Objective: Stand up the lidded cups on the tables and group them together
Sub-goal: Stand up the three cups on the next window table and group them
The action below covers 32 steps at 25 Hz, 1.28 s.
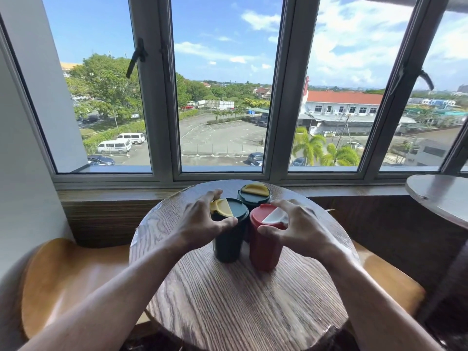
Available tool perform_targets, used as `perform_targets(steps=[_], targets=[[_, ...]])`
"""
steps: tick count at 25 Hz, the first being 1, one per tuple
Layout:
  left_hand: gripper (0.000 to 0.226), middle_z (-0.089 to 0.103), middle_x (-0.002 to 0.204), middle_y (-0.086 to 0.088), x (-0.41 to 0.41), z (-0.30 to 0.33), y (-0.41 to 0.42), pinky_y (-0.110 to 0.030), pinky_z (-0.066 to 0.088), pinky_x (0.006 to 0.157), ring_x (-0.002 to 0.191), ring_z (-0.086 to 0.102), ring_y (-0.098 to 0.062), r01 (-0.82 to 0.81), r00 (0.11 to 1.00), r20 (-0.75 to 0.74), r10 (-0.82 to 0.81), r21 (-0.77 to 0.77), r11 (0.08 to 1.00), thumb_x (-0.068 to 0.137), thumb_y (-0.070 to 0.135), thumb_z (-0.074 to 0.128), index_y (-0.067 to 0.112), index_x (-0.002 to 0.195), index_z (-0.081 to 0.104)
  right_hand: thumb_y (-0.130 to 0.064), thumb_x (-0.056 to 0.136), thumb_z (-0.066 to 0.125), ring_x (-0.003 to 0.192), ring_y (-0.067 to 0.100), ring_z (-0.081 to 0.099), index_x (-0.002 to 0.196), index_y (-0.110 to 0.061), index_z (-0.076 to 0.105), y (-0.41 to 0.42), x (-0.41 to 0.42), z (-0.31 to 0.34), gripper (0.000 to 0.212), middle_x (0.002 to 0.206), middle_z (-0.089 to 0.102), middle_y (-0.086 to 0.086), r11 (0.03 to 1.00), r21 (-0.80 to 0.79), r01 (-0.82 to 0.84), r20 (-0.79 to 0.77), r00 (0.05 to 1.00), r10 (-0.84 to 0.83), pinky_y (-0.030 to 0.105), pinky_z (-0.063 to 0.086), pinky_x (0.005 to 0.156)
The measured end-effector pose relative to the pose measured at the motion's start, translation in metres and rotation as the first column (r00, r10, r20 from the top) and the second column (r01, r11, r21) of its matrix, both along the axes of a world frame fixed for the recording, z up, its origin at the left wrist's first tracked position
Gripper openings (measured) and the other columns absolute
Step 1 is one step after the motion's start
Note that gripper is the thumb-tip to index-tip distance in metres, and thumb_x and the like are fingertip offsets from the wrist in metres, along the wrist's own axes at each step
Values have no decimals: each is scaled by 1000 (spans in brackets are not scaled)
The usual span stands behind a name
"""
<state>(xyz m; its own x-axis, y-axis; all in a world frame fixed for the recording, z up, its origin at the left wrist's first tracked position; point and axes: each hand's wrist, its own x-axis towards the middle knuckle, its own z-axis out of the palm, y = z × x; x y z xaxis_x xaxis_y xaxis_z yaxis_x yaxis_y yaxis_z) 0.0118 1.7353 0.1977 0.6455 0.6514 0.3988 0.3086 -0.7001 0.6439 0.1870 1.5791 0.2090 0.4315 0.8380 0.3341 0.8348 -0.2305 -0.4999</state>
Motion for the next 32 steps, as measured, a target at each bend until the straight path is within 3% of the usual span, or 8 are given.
perform_targets(steps=[5, 10, 14, 18, 26, 32], targets=[[83, 53, 138, -2, -1, -1, -3, -22, 39, 94, 115, 54, -12, 17, 1000, -16, -17, 24, 1000, 71, 48, 77, 22, 141, 40, -53, 73, 76, 106, 13, 50, 137, -23, 50, -2, 0, 0, 76, 126, 54, 0, 1000, -6, -10, 11, 1000, 10, 24, 35, 86], [84, 52, 136, -1, -1, -1, -4, -22, 37, 88, 104, 48, -5, 5, 1000, -11, -5, 51, 999, 70, 50, 77, 24, 141, 39, -53, 75, 73, 106, 13, 51, 133, -24, 53, -4, -3, 1, 68, 124, 55, -2, 1000, 30, 7, 9, 1000, -7, 24, 37, 85], [79, 52, 134, 1, 1, -6, -2, -22, 34, 91, 115, 51, -12, -13, 1000, -17, 14, 65, 998, 70, 50, 76, 26, 138, 42, -53, 73, 74, 101, 14, 55, 125, -26, 60, -1, -6, -1, 60, 114, 58, -5, 999, 30, 23, -3, 1000, -23, 29, 45, 85], [79, 52, 132, 2, 2, -10, 0, -22, 35, 90, 114, 50, -12, -13, 1000, -24, 14, 77, 997, 70, 52, 75, 27, 137, 42, -55, 70, 76, 101, 16, 56, 123, -26, 61, -1, -5, -2, 62, 112, 60, -4, 998, 38, 41, -23, 999, -40, 32, 47, 87], [82, 48, 137, -2, -2, -4, -3, -24, 35, 89, 106, 42, -4, 32, 999, 1, -33, 88, 996, 71, 48, 77, 25, 140, 38, -55, 72, 75, 103, 13, 55, 125, -29, 59, 0, -10, 0, 60, 116, 55, -7, 999, 33, 28, -17, 999, -27, 26, 40, 83], [77, 49, 135, -1, -7, -5, -1, -20, 33, 88, 109, 46, -6, 31, 999, 16, -33, 87, 996, 73, 46, 76, 25, 138, 41, -46, 78, 74, 114, 14, 50, 127, -23, 59, 7, -20, -4, 56, 129, 52, -3, 998, 52, 42, 36, 998, -44, 21, 32, 89]])
